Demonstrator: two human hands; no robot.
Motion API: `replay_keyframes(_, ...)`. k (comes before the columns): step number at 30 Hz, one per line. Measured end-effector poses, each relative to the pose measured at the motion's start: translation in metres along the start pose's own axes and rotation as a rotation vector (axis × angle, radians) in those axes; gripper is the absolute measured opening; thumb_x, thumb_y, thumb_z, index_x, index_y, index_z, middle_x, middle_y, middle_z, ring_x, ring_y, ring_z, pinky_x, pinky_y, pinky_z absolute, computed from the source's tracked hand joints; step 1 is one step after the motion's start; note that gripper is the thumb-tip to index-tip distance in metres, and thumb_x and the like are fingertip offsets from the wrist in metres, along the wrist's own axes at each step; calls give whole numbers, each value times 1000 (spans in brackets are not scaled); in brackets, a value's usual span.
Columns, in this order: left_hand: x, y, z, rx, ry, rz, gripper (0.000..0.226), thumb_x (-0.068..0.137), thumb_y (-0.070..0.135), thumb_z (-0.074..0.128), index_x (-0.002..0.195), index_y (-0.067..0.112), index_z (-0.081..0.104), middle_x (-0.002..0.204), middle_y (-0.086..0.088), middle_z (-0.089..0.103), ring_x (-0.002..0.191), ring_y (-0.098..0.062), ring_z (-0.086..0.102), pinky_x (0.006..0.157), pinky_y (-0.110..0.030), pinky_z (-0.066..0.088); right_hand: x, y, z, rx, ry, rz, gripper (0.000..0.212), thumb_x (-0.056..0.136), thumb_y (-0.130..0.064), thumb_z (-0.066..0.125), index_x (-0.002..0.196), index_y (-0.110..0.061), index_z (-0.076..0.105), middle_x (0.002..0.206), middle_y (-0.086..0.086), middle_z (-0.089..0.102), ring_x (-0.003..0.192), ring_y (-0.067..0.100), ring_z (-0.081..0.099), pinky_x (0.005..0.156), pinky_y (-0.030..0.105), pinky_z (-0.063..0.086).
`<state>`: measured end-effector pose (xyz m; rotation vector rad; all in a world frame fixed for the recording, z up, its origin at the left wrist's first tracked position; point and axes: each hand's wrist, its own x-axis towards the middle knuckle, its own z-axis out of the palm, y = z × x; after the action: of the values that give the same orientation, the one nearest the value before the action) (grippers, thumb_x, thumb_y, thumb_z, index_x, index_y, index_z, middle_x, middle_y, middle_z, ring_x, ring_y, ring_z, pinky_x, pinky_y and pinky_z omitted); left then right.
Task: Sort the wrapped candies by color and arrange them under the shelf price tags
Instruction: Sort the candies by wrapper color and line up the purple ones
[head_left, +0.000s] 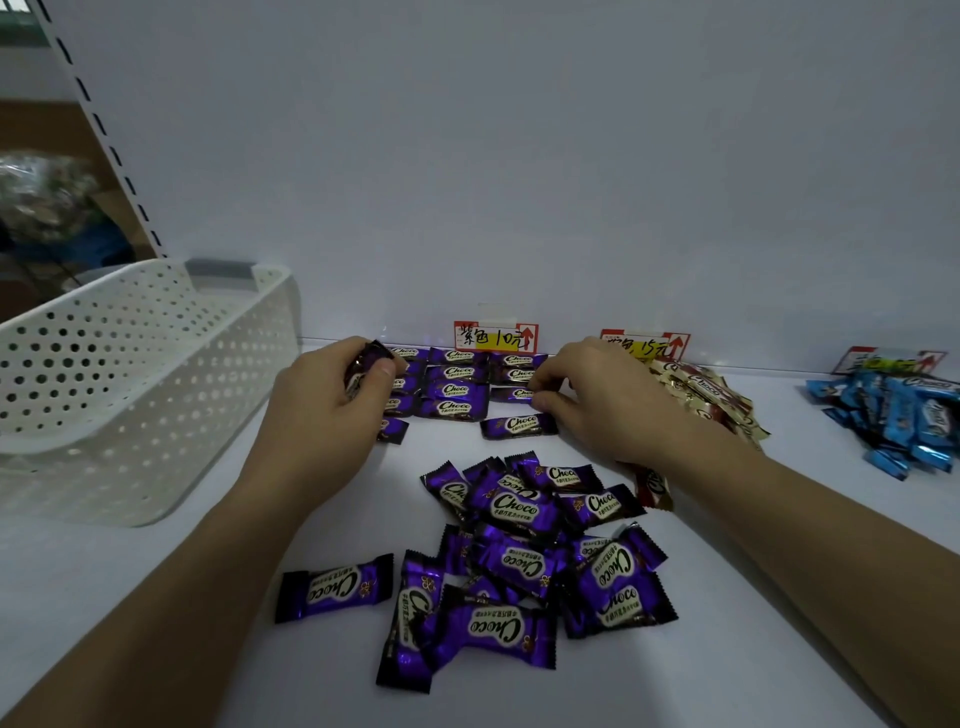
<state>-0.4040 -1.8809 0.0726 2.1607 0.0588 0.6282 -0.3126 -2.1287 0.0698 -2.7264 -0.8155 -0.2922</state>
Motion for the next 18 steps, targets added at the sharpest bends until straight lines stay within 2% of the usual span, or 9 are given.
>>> replay_keyframes(3, 2, -2, -1, -4, 7, -19, 19, 101, 25, 55, 94, 22, 72, 76, 19, 71, 74, 0, 66, 63, -28, 48, -2, 0, -1, -44, 91, -34, 21, 100, -28, 55, 96, -20, 73, 90, -2, 69, 87, 19, 57, 77, 39, 49)
replay_keyframes(7, 2, -1, -1, 2, 2, -28, 19, 101, 26, 55, 94, 23, 72, 74, 19, 70, 72, 1, 66, 62, -28, 47, 1, -2, -4, 44, 55, -28, 21, 101, -19, 54, 105, -13, 74, 98, 2, 72, 90, 21, 64, 79, 35, 50)
replay_keyframes(11, 1, 0, -1, 12, 1, -24, 18, 101, 25, 55, 95, 22, 72, 74, 22, 69, 73, 2, 66, 61, -28, 47, 1, 0, 4, 27, 73, 0, 22, 101, -25, 55, 108, -19, 75, 101, 1, 70, 91, 20, 63, 76, 32, 47)
replay_keyframes(14, 1, 0, -2, 12, -5, -21, 19, 101, 26, 54, 94, 22, 72, 77, 19, 70, 72, -5, 67, 66, -39, 54, 0, 4, 2, 21, 166, 10, 16, 99, -28, 60, 101, -25, 75, 94, -5, 63, 82, 13, 55, 70, 28, 38)
replay_keyframes(18, 1, 0, -3, -7, -10, -31, 19, 102, 26, 54, 94, 22, 71, 76, 13, 72, 73, -7, 69, 69, -45, 58, -5, 1, 1, 63, 101, -31, 13, 95, -34, 66, 97, -29, 79, 94, -11, 70, 84, 9, 59, 76, 31, 48)
